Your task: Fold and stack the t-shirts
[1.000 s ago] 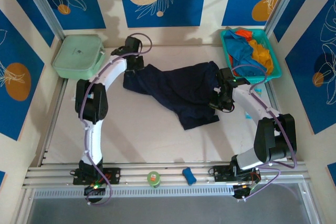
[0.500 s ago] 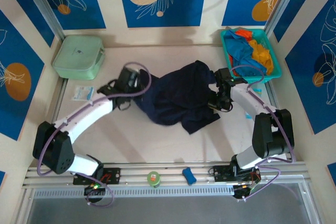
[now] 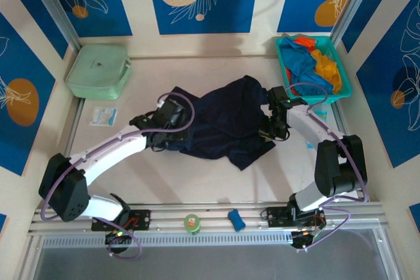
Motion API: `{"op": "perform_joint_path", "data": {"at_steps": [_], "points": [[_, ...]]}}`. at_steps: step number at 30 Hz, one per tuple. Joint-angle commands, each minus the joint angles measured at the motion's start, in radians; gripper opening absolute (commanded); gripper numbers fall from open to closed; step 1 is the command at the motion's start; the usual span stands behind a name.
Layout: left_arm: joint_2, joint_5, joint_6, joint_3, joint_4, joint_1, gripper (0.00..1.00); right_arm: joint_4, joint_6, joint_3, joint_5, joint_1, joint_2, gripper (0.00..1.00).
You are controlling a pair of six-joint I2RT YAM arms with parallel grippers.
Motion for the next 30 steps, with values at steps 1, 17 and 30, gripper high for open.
{"op": "perform_joint_path", "data": {"at_steps": [1, 17, 30], "points": [[0.092, -0.015, 0.006, 0.101, -0.037, 0.0, 0.89, -0.007, -0.004, -0.014, -0.031, 0.008, -0.019, 0.0], [0.487, -0.049, -0.095, 0.375, -0.19, 0.008, 0.81, 0.01, -0.017, -0.019, -0.048, 0.014, -0.011, 0.0], [0.313, -0.112, -0.131, 0.288, -0.264, 0.007, 0.07, 0.045, -0.027, -0.021, -0.076, 0.013, 0.023, 0.0]]}}
